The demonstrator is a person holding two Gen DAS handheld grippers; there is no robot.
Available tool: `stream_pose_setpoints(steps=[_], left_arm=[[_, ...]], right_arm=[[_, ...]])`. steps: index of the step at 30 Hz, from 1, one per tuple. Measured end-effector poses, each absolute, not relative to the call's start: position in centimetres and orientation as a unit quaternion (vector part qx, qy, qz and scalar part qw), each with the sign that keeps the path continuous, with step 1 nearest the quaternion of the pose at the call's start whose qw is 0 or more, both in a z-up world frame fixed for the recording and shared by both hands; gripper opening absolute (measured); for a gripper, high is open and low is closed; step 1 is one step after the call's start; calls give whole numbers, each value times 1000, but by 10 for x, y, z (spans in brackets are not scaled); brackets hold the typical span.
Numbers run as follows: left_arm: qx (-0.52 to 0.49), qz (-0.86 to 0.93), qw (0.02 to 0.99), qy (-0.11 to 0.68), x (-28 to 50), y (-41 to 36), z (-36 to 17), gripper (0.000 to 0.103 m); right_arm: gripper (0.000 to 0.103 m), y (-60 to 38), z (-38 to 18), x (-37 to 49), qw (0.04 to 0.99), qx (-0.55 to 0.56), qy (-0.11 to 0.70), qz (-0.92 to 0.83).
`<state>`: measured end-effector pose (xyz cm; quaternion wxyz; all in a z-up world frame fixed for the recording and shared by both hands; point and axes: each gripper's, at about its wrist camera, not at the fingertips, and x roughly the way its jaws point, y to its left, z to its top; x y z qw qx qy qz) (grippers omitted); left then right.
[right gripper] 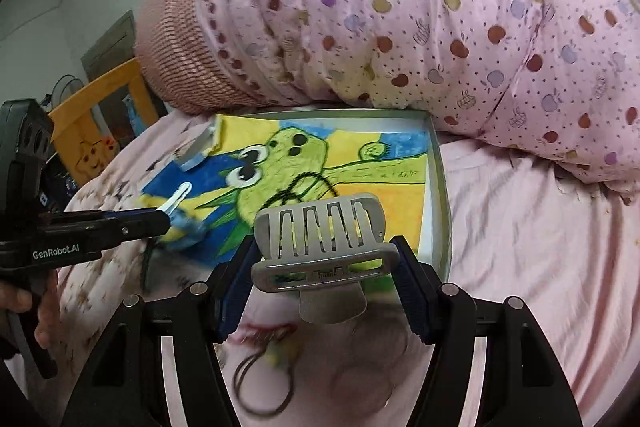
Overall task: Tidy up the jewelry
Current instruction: 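Lower both clips into the tray and open both tools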
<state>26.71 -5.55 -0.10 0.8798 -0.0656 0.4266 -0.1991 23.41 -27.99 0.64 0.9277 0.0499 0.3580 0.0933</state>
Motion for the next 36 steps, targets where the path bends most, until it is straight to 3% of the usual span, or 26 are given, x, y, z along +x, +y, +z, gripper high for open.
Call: stream_pose_setpoints(steps=[12, 13, 16, 17, 20, 22, 27, 29, 31, 36], left_arm=[[-86, -205, 857, 464, 318, -78, -42, 15], [-91, -209, 853, 469, 320, -79, -44, 15], [-108, -209, 847, 477, 323, -79, -48, 17], [-114, -209, 846, 477, 323, -78, -48, 20], [-129, -206, 849, 469, 321, -73, -43, 40], [-141, -205, 855, 455, 317, -69, -36, 68], [-147, -204, 873, 418, 302, -63, -11, 89], [-150, -204, 878, 406, 292, -59, -3, 95], [-148, -204, 882, 397, 283, -57, 4, 101], [-125, -201, 888, 393, 254, -55, 14, 103]], right_arm=[[61, -293, -33, 281, 902, 59, 421, 80], [62, -294, -36, 281, 901, 59, 424, 77], [79, -299, -33, 277, 906, 62, 413, 76], [80, -301, -31, 275, 908, 64, 406, 75], [80, -305, -23, 272, 913, 63, 396, 72], [81, -309, -15, 267, 919, 61, 383, 69], [92, -319, 7, 244, 936, 60, 343, 55], [101, -324, 16, 230, 941, 66, 329, 47], [102, -328, 22, 217, 946, 68, 315, 37], [102, -333, 32, 184, 951, 67, 300, 30]])
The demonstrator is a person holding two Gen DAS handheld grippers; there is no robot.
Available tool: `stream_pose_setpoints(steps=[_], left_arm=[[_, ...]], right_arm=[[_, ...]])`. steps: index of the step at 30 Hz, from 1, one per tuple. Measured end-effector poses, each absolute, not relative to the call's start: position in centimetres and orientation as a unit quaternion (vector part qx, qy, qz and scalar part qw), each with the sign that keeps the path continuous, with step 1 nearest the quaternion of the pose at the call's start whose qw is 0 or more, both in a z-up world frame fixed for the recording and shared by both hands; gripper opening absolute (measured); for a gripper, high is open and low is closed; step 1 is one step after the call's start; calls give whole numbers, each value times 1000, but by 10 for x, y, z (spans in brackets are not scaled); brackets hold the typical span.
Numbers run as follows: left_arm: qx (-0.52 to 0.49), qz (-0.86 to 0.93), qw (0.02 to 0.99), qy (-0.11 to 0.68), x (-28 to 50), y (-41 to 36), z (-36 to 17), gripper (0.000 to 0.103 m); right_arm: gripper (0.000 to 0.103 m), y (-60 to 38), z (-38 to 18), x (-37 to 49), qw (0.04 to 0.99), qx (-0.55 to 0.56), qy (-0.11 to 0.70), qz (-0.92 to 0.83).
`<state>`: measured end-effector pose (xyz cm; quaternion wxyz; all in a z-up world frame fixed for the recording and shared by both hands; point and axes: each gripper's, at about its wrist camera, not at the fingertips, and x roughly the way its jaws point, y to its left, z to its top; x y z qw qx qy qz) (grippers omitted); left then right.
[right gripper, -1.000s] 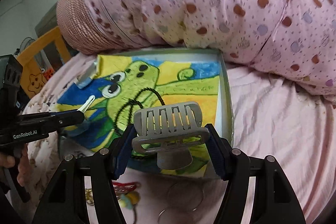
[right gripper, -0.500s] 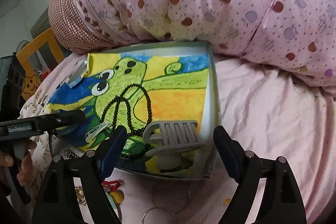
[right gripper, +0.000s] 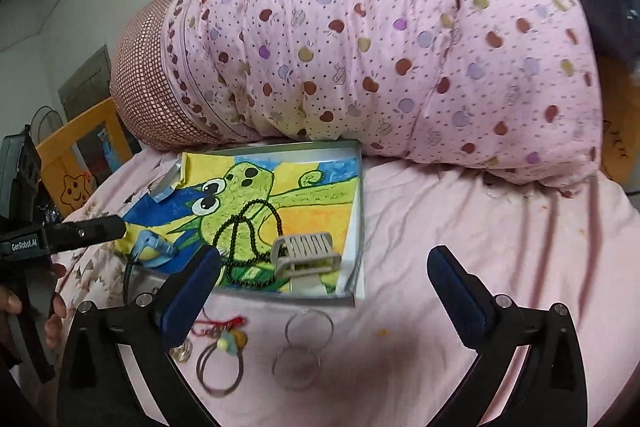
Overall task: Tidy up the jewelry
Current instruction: 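Lower both clips into the tray and open both tools, then withdraw both tools back toward the remaining jewelry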
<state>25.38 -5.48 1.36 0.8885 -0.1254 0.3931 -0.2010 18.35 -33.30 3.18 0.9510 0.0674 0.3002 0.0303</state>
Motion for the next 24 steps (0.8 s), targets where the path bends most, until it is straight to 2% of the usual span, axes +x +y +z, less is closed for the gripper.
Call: stream_pose_setpoints(steps=[12, 24], left_arm=[[-34, -192, 887, 419, 171, -49, 1, 103], [-7, -189, 866, 464, 113, -42, -38, 103]], right_arm=[[101, -326, 23, 109, 942, 63, 328, 24], [101, -322, 6, 70, 919, 48, 392, 17]])
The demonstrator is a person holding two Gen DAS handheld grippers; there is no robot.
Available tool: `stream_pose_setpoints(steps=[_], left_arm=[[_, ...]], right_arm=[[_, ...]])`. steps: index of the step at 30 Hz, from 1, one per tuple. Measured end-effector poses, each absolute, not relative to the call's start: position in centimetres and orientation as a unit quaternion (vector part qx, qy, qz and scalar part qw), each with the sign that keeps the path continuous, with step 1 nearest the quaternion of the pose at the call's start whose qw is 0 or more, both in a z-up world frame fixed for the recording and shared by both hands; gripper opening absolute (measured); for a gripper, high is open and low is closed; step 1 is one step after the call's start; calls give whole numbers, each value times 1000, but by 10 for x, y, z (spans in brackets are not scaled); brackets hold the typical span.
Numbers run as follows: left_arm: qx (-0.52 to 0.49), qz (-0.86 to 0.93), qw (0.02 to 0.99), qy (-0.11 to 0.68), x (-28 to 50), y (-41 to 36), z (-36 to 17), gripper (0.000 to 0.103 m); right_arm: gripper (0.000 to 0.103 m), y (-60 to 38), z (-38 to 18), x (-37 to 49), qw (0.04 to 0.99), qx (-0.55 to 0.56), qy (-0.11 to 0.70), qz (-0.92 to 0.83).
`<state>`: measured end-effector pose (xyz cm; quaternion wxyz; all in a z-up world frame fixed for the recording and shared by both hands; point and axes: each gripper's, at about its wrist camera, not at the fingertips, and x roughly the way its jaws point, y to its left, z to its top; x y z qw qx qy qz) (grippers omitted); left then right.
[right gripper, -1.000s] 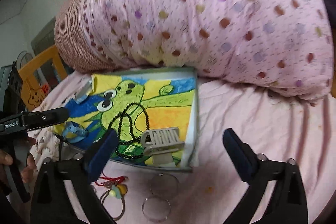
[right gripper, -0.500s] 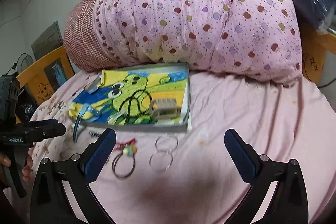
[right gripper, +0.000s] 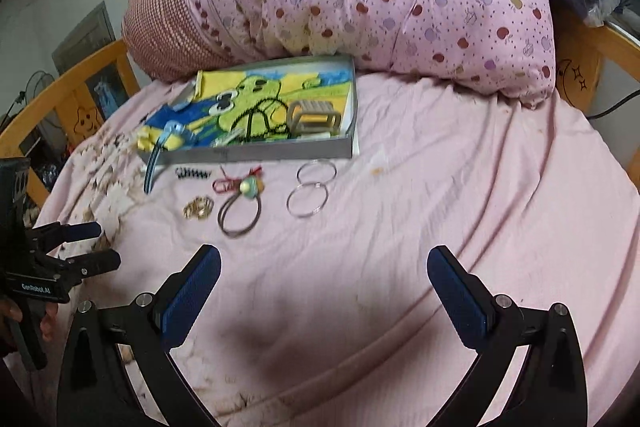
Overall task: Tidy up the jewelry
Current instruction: 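Withdraw both tools back toward the remaining jewelry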
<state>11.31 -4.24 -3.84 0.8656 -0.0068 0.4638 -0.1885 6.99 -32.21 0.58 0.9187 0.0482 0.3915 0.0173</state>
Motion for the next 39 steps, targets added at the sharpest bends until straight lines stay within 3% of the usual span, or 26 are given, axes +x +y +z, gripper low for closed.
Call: stream_pose_setpoints(steps=[14, 31, 33, 35, 37, 39], left_arm=[[10, -198, 851, 487, 105, -45, -60, 103], [1, -270, 859, 436, 143, -90, -51, 103], [7, -283, 858, 428, 148, -99, -50, 102], [10, -298, 855, 425, 154, -107, -52, 95], [16, -310, 848, 430, 159, -116, -56, 76], [20, -324, 838, 438, 164, -126, -63, 64]], right_arm=[[101, -328, -23, 80, 907, 50, 419, 12], [101, -351, -26, 131, 925, 46, 375, 44], [94, -351, -28, 139, 923, 43, 377, 54], [72, -352, -32, 146, 918, 48, 387, 66], [60, -353, -38, 153, 914, 57, 395, 78], [54, -355, -44, 157, 909, 68, 401, 90]])
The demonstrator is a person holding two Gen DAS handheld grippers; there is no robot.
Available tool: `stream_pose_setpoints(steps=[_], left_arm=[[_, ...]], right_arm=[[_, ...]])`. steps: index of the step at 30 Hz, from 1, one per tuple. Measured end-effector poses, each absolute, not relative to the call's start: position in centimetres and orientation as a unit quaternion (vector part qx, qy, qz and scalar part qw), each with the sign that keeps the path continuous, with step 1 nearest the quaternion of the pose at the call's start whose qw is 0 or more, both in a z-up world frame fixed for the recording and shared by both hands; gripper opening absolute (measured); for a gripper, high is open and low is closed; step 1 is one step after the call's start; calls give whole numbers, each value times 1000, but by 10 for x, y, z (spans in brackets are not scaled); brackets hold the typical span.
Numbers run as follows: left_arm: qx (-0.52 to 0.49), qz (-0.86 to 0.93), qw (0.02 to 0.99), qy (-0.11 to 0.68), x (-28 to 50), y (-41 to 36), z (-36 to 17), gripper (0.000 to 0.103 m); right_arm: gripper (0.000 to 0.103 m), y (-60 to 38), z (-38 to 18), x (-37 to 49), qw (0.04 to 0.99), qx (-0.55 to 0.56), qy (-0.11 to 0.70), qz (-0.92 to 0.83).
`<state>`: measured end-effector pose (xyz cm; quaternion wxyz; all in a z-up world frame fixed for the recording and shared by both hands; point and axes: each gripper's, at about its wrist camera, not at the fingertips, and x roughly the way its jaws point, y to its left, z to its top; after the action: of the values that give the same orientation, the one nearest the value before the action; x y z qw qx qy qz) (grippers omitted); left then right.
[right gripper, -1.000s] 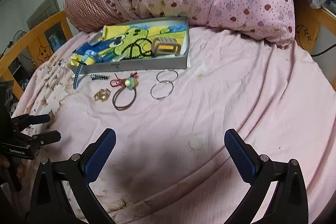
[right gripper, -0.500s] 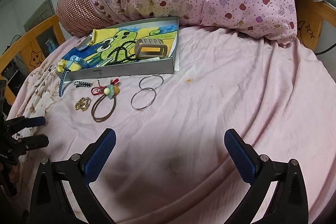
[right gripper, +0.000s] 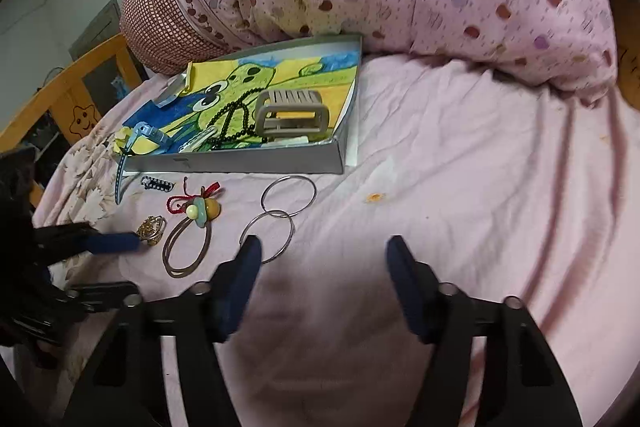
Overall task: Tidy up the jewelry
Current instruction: 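Withdraw both tools back toward the remaining jewelry, then grasp the green-flower hair tie with the left tool while the right tool grasps the silver hoop earrings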
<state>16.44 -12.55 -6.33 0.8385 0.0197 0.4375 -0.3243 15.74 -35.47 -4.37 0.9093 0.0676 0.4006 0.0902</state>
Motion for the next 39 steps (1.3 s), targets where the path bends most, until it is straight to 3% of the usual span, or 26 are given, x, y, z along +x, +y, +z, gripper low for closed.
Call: stream_pose_setpoints(steps=[2, 6, 17, 24, 29, 39], left_arm=[[24, -333, 834, 440, 168, -133, -69, 57], [36, -344, 827, 443, 175, -145, -78, 43], [67, -330, 832, 440, 186, -159, -84, 31], [83, -303, 840, 443, 192, -159, -85, 9], [68, -294, 840, 452, 192, -152, -85, 4], [49, -297, 833, 464, 164, -141, -74, 3]], right_arm=[[45, -355, -47, 161, 907, 75, 404, 98], [36, -353, -54, 167, 902, 80, 409, 112], [35, -333, -64, 179, 893, 44, 427, 135], [11, -330, -64, 181, 891, 10, 441, 105], [4, -324, -62, 177, 885, -30, 455, 90], [2, -322, -37, 156, 904, -98, 415, 30]])
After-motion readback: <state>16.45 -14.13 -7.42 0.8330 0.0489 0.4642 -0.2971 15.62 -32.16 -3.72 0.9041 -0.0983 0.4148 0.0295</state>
